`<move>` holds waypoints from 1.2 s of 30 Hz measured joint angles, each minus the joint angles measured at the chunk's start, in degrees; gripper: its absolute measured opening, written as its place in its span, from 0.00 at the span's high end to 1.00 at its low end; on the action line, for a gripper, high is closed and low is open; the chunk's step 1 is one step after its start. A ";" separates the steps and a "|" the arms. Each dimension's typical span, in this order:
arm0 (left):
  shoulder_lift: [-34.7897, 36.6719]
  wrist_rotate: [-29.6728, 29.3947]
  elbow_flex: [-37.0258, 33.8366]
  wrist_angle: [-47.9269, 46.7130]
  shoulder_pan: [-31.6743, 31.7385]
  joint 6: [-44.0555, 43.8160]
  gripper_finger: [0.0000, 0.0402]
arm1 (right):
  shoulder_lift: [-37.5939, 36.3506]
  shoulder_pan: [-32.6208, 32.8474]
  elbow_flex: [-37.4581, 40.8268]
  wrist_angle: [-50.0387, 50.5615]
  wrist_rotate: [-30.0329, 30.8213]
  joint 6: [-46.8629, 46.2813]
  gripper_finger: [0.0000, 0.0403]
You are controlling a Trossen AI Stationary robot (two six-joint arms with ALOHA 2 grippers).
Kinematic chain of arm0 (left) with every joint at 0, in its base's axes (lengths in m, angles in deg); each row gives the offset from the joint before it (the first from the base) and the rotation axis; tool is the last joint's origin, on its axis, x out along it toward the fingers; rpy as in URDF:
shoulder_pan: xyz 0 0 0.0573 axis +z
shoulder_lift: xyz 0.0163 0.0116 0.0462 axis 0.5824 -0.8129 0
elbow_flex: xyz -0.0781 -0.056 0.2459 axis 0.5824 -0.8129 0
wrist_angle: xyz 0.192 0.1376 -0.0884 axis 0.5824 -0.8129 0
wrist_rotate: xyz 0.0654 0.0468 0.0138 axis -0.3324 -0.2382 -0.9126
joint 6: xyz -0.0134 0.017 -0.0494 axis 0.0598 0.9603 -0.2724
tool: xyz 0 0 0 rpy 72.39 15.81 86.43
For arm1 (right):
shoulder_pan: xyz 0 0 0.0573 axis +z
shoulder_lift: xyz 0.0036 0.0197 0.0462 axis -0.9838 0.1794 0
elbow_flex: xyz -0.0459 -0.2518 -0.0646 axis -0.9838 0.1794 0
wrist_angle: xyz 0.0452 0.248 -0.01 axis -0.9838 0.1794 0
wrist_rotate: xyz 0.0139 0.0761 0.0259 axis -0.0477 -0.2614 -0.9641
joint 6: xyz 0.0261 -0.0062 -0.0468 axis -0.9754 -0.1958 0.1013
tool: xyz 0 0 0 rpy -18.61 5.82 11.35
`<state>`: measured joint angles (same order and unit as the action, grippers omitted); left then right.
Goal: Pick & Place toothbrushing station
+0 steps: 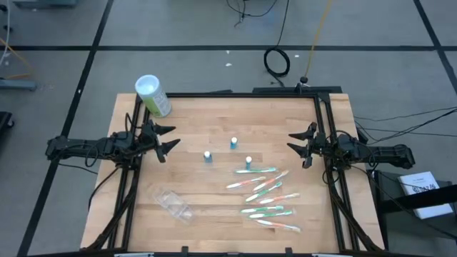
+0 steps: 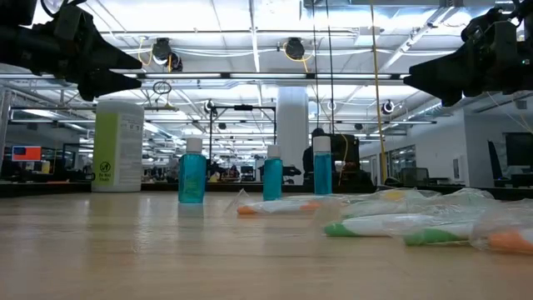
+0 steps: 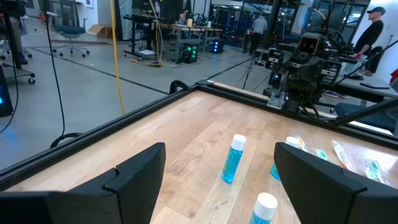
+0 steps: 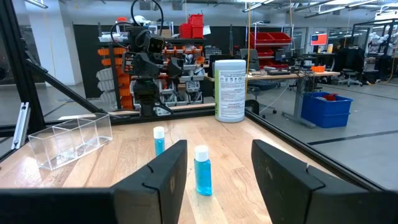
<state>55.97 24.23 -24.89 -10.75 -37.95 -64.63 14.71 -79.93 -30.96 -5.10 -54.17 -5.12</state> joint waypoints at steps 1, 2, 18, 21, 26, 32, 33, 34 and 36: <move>0.02 0.01 0.00 -0.02 0.00 0.00 0.23 | -0.01 0.01 0.00 -0.01 0.00 0.01 0.57; 0.00 0.01 -0.01 -0.01 0.01 0.00 0.23 | 0.01 0.01 0.00 0.00 0.00 0.00 0.57; 0.02 0.01 0.01 0.00 0.04 0.00 0.23 | 0.01 0.00 -0.02 -0.02 0.00 0.01 0.57; 0.02 -0.01 0.01 -0.02 0.04 0.00 0.23 | 0.01 0.00 0.00 -0.01 0.00 -0.01 0.57; 0.02 -0.01 -0.01 0.00 0.04 0.00 0.23 | 0.01 0.02 -0.02 -0.32 0.00 -0.02 0.57; 0.02 -0.01 -0.01 0.00 0.04 0.00 0.23 | -0.02 0.00 0.00 -3.58 -2.10 -11.37 0.57; 0.02 0.01 0.00 0.00 0.04 0.00 0.23 | -0.02 -0.02 0.00 -3.94 -2.64 -14.23 0.57; 0.00 0.01 -0.01 -0.01 0.04 0.00 0.23 | 0.03 -0.03 0.00 -4.39 -3.02 -16.76 0.57; 0.02 -0.01 -0.01 0.00 0.04 0.00 0.23 | 0.04 -0.03 -0.01 -7.01 -3.02 -19.94 0.57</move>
<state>55.99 24.22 -24.90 -10.75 -37.90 -64.63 14.75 -79.96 -30.97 -12.11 -57.19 -25.07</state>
